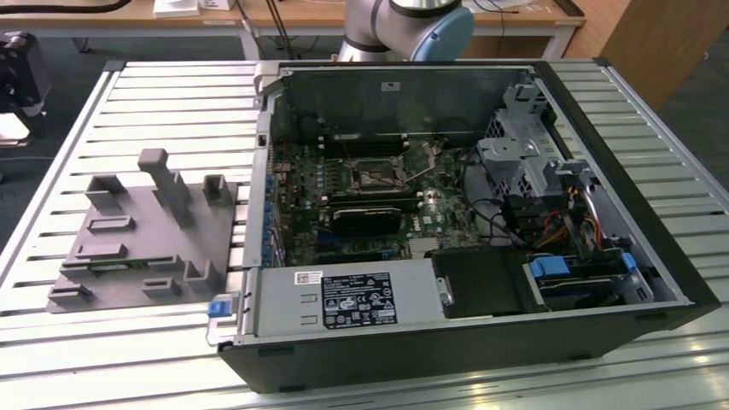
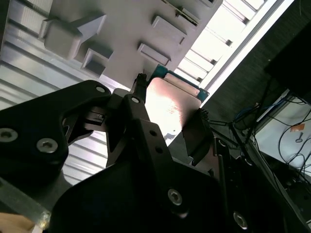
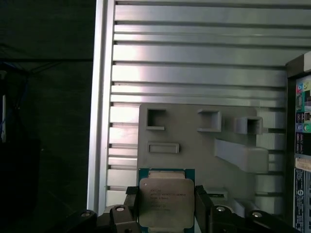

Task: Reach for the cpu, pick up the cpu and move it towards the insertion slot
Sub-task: 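Pick up the cpu and move it towards the insertion slot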

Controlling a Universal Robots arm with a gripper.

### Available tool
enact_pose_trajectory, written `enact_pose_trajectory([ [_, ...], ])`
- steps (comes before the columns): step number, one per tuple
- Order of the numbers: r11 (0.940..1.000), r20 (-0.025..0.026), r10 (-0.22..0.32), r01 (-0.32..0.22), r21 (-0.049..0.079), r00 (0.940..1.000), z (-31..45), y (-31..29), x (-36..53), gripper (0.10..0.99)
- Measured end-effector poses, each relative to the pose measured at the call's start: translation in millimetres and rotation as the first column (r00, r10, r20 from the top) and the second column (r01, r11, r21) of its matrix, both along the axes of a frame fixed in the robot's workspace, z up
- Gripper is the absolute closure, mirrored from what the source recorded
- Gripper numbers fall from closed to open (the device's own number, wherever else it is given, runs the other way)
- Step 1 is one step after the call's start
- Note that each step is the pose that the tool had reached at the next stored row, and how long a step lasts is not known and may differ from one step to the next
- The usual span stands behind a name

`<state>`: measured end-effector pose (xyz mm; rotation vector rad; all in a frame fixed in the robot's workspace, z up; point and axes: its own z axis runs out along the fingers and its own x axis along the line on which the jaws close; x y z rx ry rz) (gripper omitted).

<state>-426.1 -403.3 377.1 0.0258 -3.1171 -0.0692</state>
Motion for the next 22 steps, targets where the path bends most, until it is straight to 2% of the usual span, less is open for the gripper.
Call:
enact_pose_trajectory([
  [14, 1.0000, 0.0000, 0.000, 0.000, 0.000, 1.0000, 32.5, 1.2, 0.0, 0.541],
  [17, 1.0000, 0.0001, 0.000, 0.000, 0.000, 1.0000, 35.1, 1.2, 2.0, 0.541],
  [22, 1.0000, 0.0000, 0.000, 0.000, 0.000, 1.0000, 35.2, 1.2, 11.1, 0.541],
])
